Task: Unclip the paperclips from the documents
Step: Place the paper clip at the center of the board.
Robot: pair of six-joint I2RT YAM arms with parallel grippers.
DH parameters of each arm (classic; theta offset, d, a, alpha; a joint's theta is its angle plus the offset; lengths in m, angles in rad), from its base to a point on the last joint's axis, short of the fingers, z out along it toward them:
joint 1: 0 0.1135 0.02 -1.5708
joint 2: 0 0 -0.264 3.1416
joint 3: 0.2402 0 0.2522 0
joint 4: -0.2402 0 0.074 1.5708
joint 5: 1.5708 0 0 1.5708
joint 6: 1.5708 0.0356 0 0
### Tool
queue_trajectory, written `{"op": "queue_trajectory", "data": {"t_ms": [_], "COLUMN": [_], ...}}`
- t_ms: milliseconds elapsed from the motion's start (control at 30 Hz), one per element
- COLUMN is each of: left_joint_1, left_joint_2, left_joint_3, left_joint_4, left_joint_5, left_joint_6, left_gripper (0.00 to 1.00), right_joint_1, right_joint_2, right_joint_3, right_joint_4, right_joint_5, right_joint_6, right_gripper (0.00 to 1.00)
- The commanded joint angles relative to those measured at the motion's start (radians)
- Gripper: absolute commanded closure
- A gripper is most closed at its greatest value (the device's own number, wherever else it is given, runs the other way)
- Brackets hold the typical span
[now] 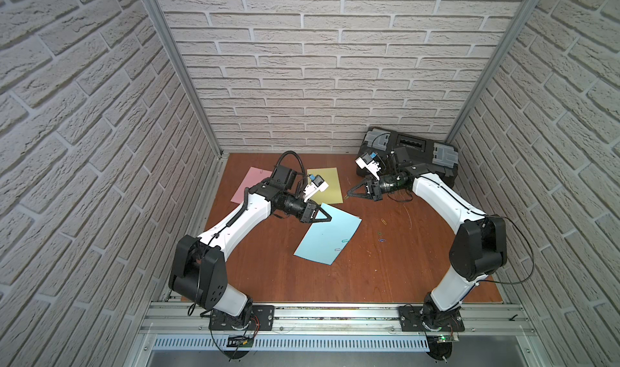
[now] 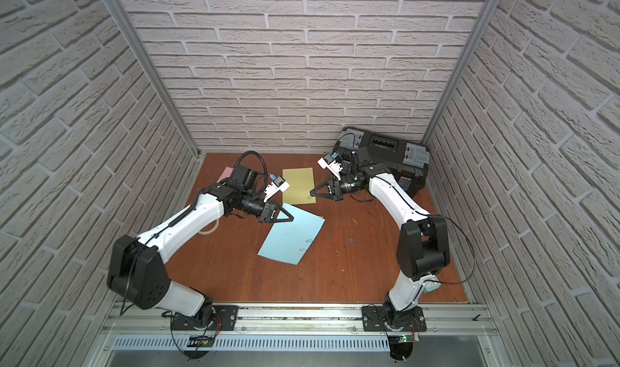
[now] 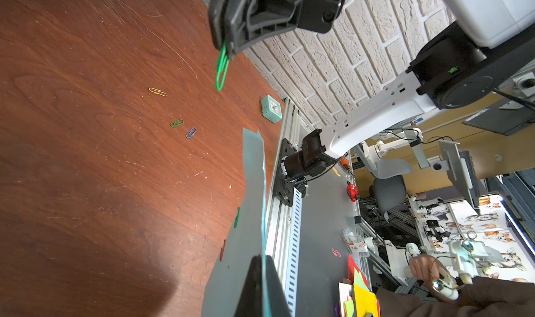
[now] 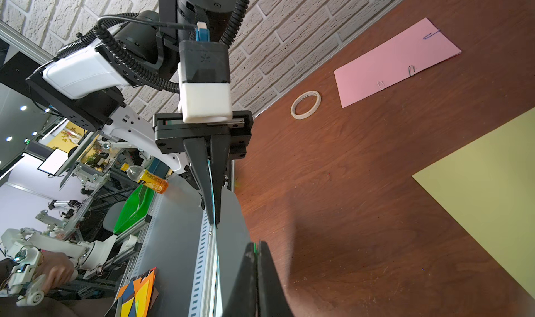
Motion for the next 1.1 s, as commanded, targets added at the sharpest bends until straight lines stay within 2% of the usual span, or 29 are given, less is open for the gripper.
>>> {"op": "queue_trajectory", "data": {"t_ms": [0, 67, 333, 500, 633, 800, 1067], "left_joint_1": [0.003, 0.003, 0.018, 0.03, 0.032, 0.032, 0.032], "left_joint_2": [0.003, 0.003, -0.02, -0.038, -0.034, -0.027, -0.036], "left_joint_3": [0.014, 0.014, -0.004, -0.031, -0.029, -0.024, -0.026], "left_joint_4": [-0.011, -0.003, 0.067, 0.148, 0.163, 0.185, 0.243], "left_joint_5": [0.014, 0.008, -0.033, -0.059, -0.073, -0.08, -0.122], "left_joint_6": [0.032, 0.028, -0.012, -0.064, -0.071, -0.081, -0.125], "left_gripper": [1.0, 1.0, 1.0, 1.0, 1.0, 1.0, 1.0], "right_joint_1": [0.0, -0.005, -0.058, -0.108, -0.155, -0.199, -0.212], "right_joint_2": [-0.009, -0.017, -0.063, -0.112, -0.149, -0.173, -0.116], "right_joint_3": [-0.002, -0.022, -0.201, -0.389, -0.518, -0.605, -0.599], "right_joint_4": [0.037, 0.075, 0.233, 0.289, 0.302, 0.332, 0.358], "right_joint_5": [-0.001, 0.022, 0.314, 0.504, 0.609, 0.689, 0.786], "right_joint_6": [0.007, 0.048, 0.318, 0.461, 0.544, 0.603, 0.625], "right_gripper": [0.94, 0.95, 0.97, 0.97, 0.97, 0.97, 0.93]}}
